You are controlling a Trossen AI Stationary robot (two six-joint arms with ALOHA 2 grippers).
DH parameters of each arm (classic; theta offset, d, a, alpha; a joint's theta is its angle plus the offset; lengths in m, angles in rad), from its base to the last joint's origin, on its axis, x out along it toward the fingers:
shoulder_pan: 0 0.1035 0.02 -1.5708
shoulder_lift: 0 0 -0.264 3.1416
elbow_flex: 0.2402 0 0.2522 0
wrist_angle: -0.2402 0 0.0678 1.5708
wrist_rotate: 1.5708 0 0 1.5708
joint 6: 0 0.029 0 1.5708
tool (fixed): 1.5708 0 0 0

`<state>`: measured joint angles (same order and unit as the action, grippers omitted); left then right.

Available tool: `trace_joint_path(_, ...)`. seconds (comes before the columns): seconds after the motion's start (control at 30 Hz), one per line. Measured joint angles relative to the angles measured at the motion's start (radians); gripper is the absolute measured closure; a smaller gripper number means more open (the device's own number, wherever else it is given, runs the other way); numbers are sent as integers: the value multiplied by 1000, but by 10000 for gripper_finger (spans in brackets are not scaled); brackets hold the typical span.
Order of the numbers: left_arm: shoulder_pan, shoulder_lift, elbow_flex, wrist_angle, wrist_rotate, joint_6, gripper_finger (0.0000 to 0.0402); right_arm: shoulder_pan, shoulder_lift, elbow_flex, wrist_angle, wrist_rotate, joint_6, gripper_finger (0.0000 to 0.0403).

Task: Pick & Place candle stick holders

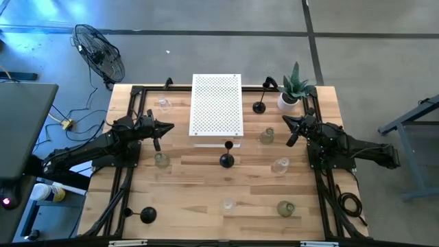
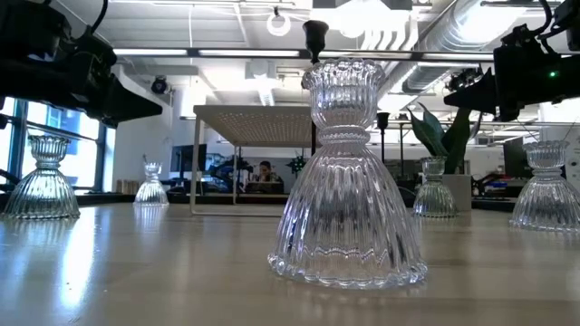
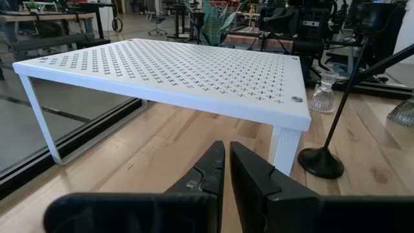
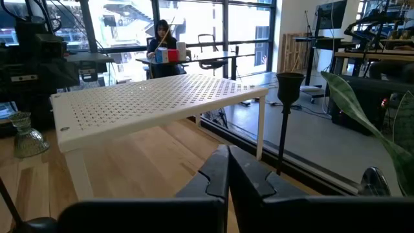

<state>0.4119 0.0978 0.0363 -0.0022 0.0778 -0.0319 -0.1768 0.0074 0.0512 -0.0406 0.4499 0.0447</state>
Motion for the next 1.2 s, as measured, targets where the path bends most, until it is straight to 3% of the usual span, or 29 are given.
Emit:
trace_joint_path(0.2, 0, 0, 0, 0, 0, 0, 381, 0, 0, 0, 0, 1, -13, 402)
trace_joint_path(0.4, 0, 0, 0, 0, 0, 0, 381, 0, 0, 0, 0, 87, -339, 402)
trace_joint_path(0.63, 0, 0, 0, 0, 0, 0, 381, 0, 0, 0, 24, 347, -497, 402)
trace_joint_path(0.8, 0, 0, 0, 0, 0, 0, 381, 0, 0, 0, 22, 467, -480, 402)
trace_joint_path(0.93, 0, 0, 0, 0, 0, 0, 381, 0, 0, 0, 22, 443, -462, 402)
trace_joint_path(1.1, 0, 0, 0, 0, 0, 0, 381, 0, 0, 0, 25, 280, -254, 402)
trace_joint_path(1.2, 0, 0, 0, 0, 0, 0, 381, 0, 0, 0, 62, 216, -229, 402)
